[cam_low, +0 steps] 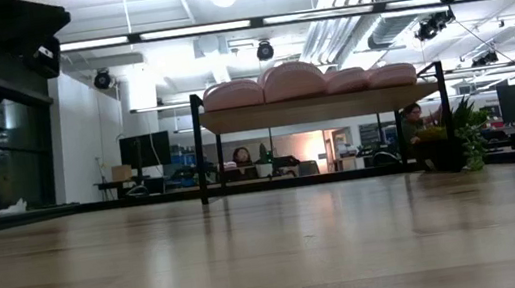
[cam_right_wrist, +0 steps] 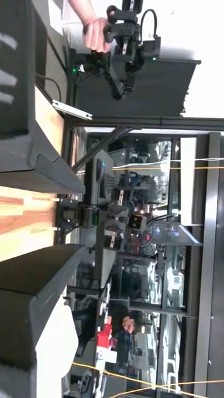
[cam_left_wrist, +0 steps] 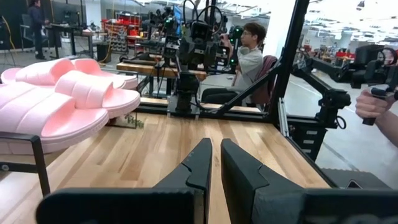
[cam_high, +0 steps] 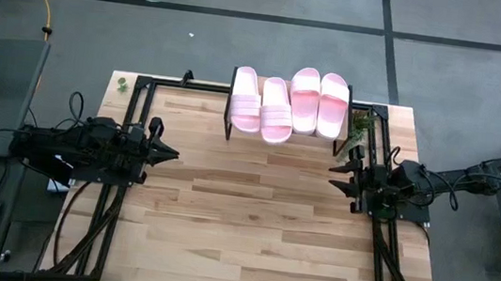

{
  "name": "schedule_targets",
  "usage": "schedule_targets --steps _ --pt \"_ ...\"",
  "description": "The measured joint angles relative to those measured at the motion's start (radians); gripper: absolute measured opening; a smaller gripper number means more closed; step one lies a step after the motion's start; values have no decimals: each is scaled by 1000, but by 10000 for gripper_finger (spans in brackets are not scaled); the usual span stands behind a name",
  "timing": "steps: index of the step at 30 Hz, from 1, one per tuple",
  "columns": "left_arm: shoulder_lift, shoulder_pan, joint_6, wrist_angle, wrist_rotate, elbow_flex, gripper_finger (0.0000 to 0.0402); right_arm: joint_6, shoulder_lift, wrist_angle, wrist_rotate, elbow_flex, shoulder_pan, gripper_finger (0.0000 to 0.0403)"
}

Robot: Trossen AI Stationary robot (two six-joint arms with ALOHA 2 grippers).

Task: Pick and place slides into the shelf
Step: Return to Home Position

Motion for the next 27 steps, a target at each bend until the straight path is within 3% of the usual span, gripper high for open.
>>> schedule_targets --steps 10,15,23,27 --pt "0 0 4 -1 5 0 24 -27 -1 170 73 -117 -1 133" --pt "0 0 5 -21 7 0 24 -45 -13 186 -34 -116 -1 133" --pt "0 0 1 -15 7 0 24 -22 -26 169 -23 -117 -1 133" --pt "-6 0 -2 167 14 -85 24 -19 -25 149 -4 -117 -1 133"
